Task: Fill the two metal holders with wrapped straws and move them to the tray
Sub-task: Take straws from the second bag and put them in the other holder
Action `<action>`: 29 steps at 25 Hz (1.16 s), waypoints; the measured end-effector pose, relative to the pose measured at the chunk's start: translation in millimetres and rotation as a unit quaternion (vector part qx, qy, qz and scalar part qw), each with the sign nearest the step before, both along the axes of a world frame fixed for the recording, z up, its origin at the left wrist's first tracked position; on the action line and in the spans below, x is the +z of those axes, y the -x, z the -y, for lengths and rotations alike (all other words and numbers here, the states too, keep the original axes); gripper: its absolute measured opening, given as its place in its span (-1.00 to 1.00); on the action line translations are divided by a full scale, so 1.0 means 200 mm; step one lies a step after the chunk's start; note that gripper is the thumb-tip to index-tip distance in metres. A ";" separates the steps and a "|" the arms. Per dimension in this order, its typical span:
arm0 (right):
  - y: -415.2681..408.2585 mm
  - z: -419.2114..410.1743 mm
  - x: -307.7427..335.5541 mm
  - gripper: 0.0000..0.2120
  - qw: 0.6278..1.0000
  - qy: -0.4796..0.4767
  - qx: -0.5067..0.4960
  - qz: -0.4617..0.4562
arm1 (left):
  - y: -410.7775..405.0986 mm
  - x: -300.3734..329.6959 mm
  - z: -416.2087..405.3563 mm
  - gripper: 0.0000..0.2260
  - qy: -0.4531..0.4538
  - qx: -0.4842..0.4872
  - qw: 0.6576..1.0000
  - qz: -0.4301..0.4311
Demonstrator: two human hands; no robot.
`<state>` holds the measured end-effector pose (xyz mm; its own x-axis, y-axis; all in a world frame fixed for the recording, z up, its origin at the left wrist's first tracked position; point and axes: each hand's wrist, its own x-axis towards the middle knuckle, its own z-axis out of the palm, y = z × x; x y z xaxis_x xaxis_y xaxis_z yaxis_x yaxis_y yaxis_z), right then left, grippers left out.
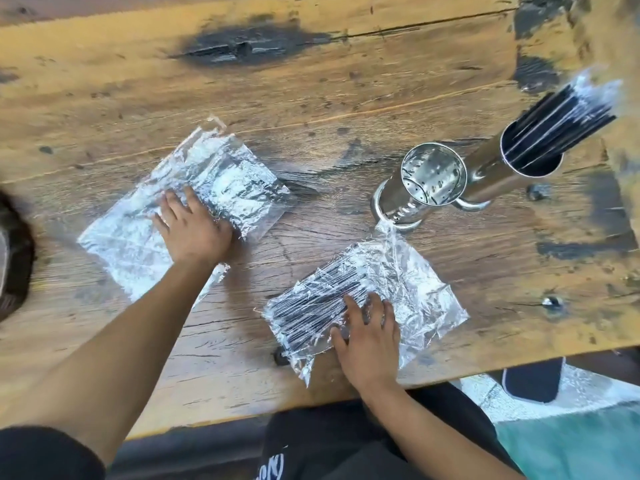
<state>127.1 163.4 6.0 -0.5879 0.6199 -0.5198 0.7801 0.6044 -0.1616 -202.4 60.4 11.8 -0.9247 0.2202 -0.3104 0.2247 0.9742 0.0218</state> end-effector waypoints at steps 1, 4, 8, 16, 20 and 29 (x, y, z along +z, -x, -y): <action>-0.02 -0.02 0.00 -0.41 1.000 0.001 -0.014 -0.005 | -0.12 0.03 -0.02 -0.26 -0.040 -0.034 0.998 -0.020; -0.08 -0.08 0.01 -0.37 0.999 0.007 -0.039 0.002 | -0.61 0.06 -0.07 -0.39 -0.102 -0.210 0.972 -0.022; -0.19 -0.17 0.03 -0.32 0.998 0.014 -0.057 0.008 | -1.23 0.02 -0.20 -0.30 -0.069 -0.352 0.930 0.081; -0.42 -0.55 0.09 -0.35 0.998 0.032 0.022 -0.044 | -1.55 -0.07 -0.51 -0.19 0.010 -0.271 0.947 0.174; -0.51 -0.88 0.11 -0.62 0.988 -0.004 -0.043 -0.148 | -1.60 -0.03 -0.60 -0.19 0.027 -0.260 0.958 0.119; -0.57 -1.32 0.05 -0.73 0.983 0.012 -0.136 -0.120 | -1.63 -0.17 -0.80 -0.22 -0.016 -0.250 0.967 0.044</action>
<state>241.2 427.3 16.1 -0.5090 0.7605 -0.4031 0.8504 0.3719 -0.3721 124.0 220.5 -22.1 -0.6707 0.6433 -0.3691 0.6630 0.7432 0.0906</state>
